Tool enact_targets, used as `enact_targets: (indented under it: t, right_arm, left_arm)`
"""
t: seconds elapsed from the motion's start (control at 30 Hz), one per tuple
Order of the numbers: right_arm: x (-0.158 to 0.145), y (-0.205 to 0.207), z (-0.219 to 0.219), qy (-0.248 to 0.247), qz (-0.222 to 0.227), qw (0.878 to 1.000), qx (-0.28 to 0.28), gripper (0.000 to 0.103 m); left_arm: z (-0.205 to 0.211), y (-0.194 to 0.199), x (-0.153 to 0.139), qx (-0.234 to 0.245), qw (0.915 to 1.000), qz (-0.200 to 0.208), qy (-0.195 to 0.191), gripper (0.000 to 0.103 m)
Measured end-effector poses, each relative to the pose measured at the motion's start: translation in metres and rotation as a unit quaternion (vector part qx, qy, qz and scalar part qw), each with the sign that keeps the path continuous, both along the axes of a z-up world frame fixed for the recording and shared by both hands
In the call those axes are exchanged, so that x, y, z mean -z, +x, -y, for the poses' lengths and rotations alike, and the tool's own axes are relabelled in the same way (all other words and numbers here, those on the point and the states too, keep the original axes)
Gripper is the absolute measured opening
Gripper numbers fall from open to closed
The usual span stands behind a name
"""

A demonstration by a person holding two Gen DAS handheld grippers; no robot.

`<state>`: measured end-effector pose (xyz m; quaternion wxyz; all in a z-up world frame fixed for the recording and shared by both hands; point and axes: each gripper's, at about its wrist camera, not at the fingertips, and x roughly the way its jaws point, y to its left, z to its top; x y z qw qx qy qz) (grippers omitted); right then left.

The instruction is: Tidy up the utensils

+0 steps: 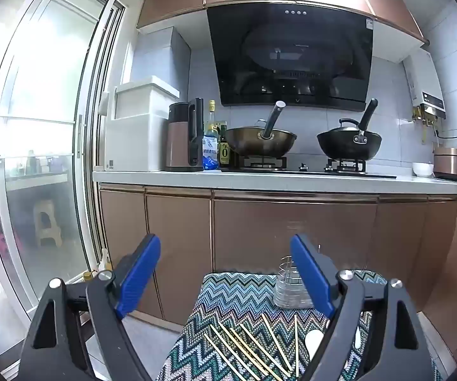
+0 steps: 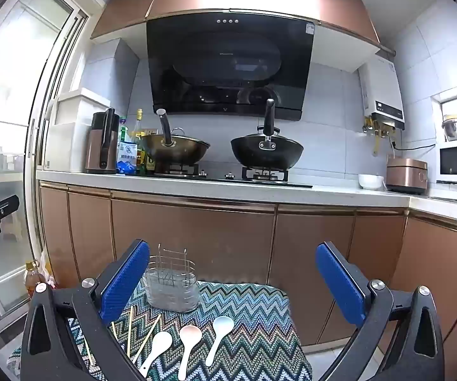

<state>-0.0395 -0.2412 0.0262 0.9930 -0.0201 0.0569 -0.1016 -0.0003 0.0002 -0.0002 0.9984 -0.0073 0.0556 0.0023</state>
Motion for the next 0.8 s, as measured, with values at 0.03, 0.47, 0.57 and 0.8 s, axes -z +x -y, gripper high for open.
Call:
enact_targets:
  t: [0.03, 0.47, 0.57, 0.8]
  right_arm:
    - [0.000, 0.000, 0.000, 0.005, 0.002, 1.000, 0.000, 0.103]
    - [-0.003, -0.003, 0.003, 0.012, 0.005, 1.000, 0.003, 0.103]
    - [-0.002, -0.003, 0.004, 0.014, 0.006, 1.000, 0.001, 0.103]
    - [0.000, -0.003, 0.003, 0.017, 0.009, 1.000, -0.002, 0.103]
  left_arm:
    - [0.000, 0.000, 0.000, -0.001, 1.0000, 0.000, -0.001, 0.083]
    - [-0.001, 0.000, 0.000, -0.001, 1.0000, -0.006, -0.008, 0.083]
    - [0.000, 0.001, 0.003, 0.000, 0.9999, -0.009, -0.010, 0.083]
    - [-0.006, 0.002, 0.000, 0.003, 0.9997, -0.015, -0.020, 0.083]
